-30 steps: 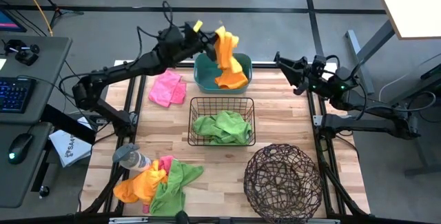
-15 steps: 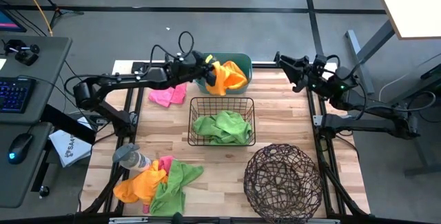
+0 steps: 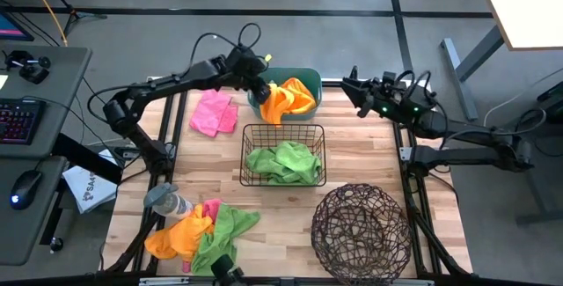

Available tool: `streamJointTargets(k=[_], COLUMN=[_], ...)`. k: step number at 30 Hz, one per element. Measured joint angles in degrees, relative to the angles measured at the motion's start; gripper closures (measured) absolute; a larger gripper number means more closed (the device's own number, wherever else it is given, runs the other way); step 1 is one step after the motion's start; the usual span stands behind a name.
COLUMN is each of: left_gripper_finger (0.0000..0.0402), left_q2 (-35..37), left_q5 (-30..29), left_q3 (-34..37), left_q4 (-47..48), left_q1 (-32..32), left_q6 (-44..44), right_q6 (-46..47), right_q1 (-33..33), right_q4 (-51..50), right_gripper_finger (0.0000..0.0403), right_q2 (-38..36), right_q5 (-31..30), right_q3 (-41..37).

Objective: Sort microfiber towel by color & place in baskets
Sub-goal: Put the top orange microfiber cloth into the blue and green bin

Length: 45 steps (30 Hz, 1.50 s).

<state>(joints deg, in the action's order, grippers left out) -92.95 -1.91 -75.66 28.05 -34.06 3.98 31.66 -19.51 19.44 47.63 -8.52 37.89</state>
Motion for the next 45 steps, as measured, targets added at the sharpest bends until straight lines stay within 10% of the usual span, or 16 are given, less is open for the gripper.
streamJointTargets(k=[6, 14, 22, 45], left_gripper_finger=[0.0176, 0.0176, 0.0383, 0.0401], left_q2=[0.03, -0.14, -0.15, -21.98], left_q5=[-1.73, 26.88, 10.77, 1.36], left_q3=[-5.56, -5.46, 2.4, -10.75], left_q4=[0.45, 11.2, 4.54, -2.99], left_q1=[-2.0, -0.21, 8.72, -1.59], left_q6=[-5.11, 4.23, 11.01, 7.87], right_q6=[2.37, 4.4, 2.18, 0.87], right_q1=[-0.11, 0.15, 0.15, 0.11], right_q4=[0.85, 1.38, 1.33, -0.37], right_gripper_finger=[0.0219, 0.0219, 0.0219, 0.0219], right_q2=[1.67, 1.91, 1.89, 1.91], right_q5=[-2.35, -2.01, -1.8, -2.15], right_q3=[0.0, 0.0, 0.0, 0.0])
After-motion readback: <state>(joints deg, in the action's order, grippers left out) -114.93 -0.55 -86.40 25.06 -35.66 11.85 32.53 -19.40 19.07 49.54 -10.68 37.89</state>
